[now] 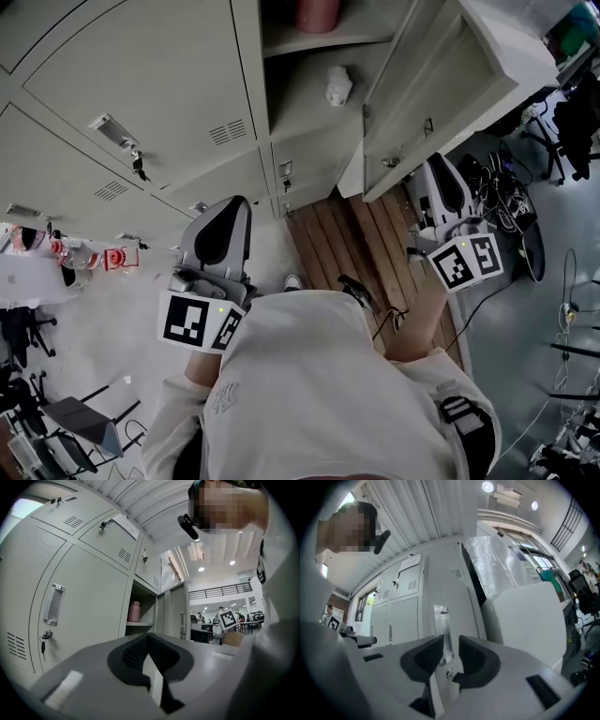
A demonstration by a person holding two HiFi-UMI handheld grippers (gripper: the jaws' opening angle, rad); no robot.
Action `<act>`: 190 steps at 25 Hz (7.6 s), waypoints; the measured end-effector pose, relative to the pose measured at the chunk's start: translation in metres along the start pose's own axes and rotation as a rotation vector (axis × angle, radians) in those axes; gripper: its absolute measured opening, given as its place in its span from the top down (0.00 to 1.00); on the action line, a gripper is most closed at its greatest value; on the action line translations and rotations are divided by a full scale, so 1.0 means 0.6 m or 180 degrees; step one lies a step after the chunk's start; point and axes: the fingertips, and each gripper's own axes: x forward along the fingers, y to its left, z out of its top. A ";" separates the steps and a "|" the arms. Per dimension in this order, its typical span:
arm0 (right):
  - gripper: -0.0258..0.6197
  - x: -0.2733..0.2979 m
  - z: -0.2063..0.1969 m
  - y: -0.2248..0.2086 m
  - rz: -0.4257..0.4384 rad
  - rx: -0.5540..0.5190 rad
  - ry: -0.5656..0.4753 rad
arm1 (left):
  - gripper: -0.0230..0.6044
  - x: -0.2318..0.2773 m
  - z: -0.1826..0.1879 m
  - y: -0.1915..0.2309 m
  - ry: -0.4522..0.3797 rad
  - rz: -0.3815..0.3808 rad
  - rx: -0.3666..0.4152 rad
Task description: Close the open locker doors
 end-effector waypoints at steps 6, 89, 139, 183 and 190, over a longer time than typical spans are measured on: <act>0.85 0.045 -0.013 0.050 0.0439 0.0063 0.0036 | 0.95 -0.001 0.001 0.008 0.0001 0.0066 0.0017; 0.85 0.351 -0.062 0.189 0.0875 0.0078 0.0171 | 0.95 -0.058 0.016 0.211 -0.0026 0.0816 -0.0036; 0.94 -0.120 -0.142 0.694 0.0769 0.0126 0.0523 | 0.95 -0.518 -0.004 0.112 0.0101 0.0644 -0.0159; 0.94 -0.096 -0.158 0.662 0.0788 -0.0046 0.0641 | 0.95 -0.449 -0.019 0.108 0.0166 0.0469 -0.0223; 0.94 -0.101 -0.157 0.665 0.0750 -0.0069 0.0649 | 0.95 -0.454 -0.016 0.108 0.0146 0.0445 -0.0224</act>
